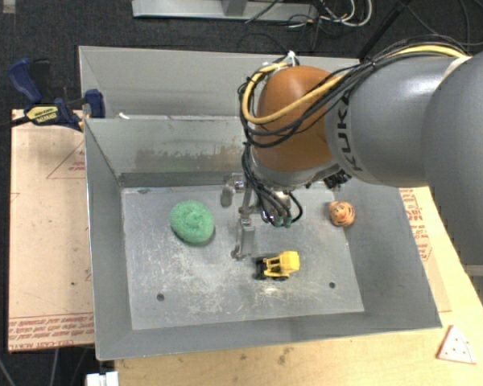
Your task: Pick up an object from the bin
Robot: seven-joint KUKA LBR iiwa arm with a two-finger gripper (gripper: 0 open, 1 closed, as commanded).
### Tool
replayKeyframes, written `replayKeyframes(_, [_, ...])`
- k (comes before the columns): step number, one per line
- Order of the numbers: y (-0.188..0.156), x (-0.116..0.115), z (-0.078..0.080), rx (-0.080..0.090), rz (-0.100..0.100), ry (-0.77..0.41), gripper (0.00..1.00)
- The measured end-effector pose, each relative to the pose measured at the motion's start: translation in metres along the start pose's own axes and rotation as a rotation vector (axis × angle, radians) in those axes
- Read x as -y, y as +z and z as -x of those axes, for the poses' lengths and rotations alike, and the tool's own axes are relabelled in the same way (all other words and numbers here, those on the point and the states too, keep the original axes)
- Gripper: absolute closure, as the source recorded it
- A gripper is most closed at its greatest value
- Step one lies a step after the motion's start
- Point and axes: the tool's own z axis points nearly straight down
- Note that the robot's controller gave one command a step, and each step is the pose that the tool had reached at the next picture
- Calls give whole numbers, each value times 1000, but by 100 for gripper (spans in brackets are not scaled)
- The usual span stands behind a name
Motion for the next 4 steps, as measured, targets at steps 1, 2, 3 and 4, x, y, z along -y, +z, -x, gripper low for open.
replayKeyframes(1, [-5,0,1,7,1,2,0])
replayKeyframes(2, [35,-51,29,18,1,-8,0])
replayKeyframes(3, [61,-39,42,9,0,117,100])
replayKeyframes(4, [61,-40,42,8,1,117,0])
